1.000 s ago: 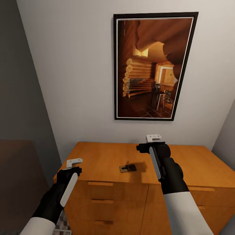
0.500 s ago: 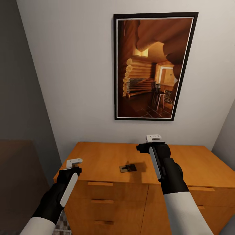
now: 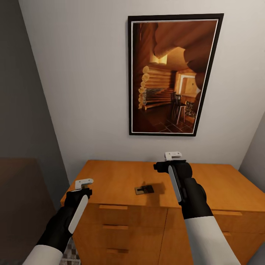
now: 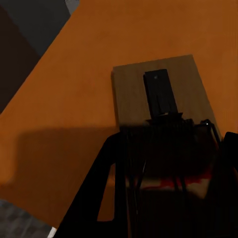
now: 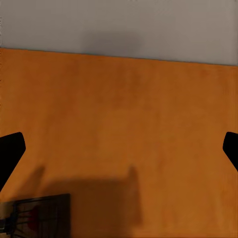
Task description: Take the four mousetraps from the cabinet in the bathroom and place them on the bathroom floor. Make sure all four end up on the same floor surface, and ensure that at least two of them are either under or directly next to the same bathroom sink.
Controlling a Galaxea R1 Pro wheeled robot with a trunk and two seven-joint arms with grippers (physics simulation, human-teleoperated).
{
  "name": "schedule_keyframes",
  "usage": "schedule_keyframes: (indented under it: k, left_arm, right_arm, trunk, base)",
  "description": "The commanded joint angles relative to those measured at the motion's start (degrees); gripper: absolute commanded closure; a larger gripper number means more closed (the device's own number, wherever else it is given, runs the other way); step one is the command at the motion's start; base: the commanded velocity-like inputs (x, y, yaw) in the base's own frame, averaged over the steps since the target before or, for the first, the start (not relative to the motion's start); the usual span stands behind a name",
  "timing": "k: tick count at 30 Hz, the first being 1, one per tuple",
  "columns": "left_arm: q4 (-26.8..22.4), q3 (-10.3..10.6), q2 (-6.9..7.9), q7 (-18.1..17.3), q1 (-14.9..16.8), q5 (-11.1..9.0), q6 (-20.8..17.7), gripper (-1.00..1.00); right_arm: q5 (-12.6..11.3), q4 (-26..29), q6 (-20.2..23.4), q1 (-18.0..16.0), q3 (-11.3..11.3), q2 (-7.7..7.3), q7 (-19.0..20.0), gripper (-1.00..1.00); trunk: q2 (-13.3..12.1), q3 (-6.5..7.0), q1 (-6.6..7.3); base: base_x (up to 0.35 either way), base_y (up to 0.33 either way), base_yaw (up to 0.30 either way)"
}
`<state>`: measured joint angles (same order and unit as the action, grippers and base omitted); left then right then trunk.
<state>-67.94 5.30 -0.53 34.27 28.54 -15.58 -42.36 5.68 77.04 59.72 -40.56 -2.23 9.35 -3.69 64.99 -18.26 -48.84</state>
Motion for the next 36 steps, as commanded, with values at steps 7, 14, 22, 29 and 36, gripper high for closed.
schedule_keyframes:
  k: [7,14,22,29,36]
  left_arm:
    - [-8.23,0.19,0.14,0.5,0.05,-0.97,-0.22,1.0]
    - [-14.17,0.23,0.22,0.21,0.09,-0.81,-0.43,1.0]
    - [-15.09,0.24,0.58,-0.13,0.1,-0.81,-0.25,1.0]
    - [-14.9,0.24,0.61,-0.27,0.08,-0.85,-0.67,1.0]
    - [-14.7,0.24,0.62,-0.46,0.1,-0.87,-2.0,1.0]
  right_arm:
    - [0.38,0.04,0.28,-0.05,-0.05,0.04,0.09,-1.0]
    - [0.42,0.04,0.28,-0.05,-0.05,0.13,0.09,-1.0]
    - [0.47,0.04,0.28,-0.05,-0.05,0.14,0.09,-1.0]
    - [0.47,0.04,0.28,-0.05,-0.05,0.14,0.09,-1.0]
    - [0.47,0.04,0.28,-0.05,-0.05,0.21,0.09,-1.0]
  trunk:
    - [0.04,-0.09,-0.01]
    - [0.04,-0.09,-0.01]
    - [0.04,-0.09,-0.01]
    - [0.04,-0.09,-0.01]
    - [0.04,-0.09,-0.01]
  base:
    - [0.0,0.0,0.0]
    - [0.0,0.0,0.0]
    - [0.0,0.0,0.0]
    - [0.0,0.0,0.0]
    - [0.0,0.0,0.0]
